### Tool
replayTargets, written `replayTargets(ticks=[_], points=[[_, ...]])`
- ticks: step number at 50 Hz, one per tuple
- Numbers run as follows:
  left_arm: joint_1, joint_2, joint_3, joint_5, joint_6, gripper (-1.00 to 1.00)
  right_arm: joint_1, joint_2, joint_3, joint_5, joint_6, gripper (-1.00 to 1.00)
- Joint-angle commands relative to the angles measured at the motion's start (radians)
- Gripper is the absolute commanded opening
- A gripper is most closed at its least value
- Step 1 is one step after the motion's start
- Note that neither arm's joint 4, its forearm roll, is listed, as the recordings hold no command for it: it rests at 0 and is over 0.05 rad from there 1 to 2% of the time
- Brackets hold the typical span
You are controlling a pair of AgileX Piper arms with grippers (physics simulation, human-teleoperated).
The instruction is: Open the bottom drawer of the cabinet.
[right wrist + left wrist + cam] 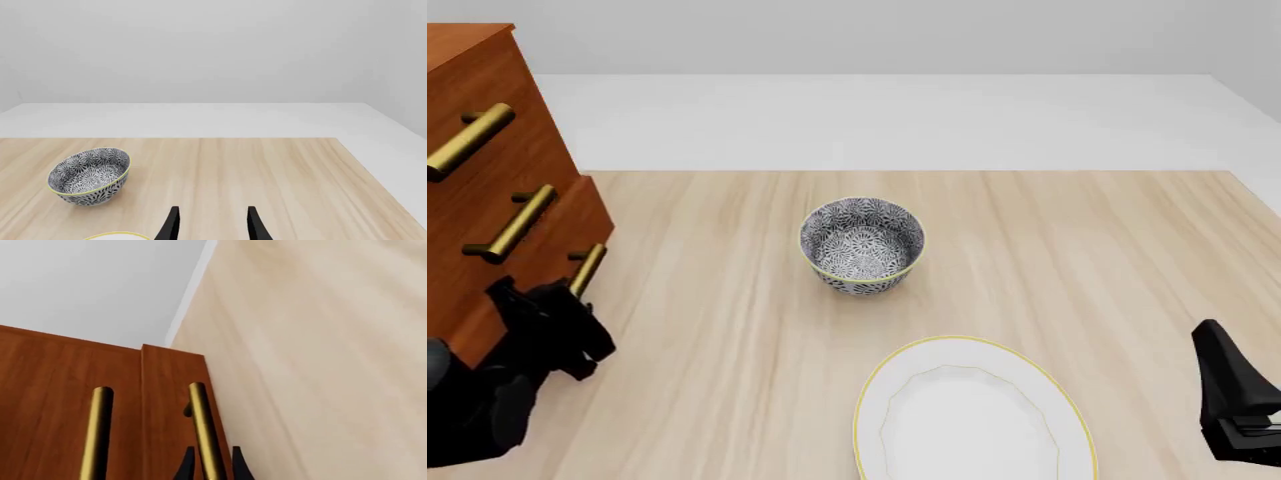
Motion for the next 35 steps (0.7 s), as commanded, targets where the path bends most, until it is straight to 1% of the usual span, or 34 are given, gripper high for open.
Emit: replayTargets(ticks=[1, 7, 24, 33, 35], points=[[-0.073, 0.030, 0.003, 0.000, 0.016, -1.00, 0.000, 0.000, 0.000, 0.000, 0.000, 1.00], [-0.104, 0.033, 0.001, 0.000, 0.006, -1.00, 0.000, 0.000, 0.000, 0.000, 0.000, 1.00], [-0.247, 0.052, -0.009, 0.000, -0.022, -1.00, 0.000, 0.000, 0.000, 0.000, 0.000, 1.00], [-0.286, 0.061, -0.015, 0.000, -0.030, -1.00, 0.000, 0.000, 0.000, 0.000, 0.000, 1.00], [-0.287, 0.083, -0.034, 0.000, -0.031, -1.00, 0.000, 0.000, 0.000, 0.000, 0.000, 1.00]])
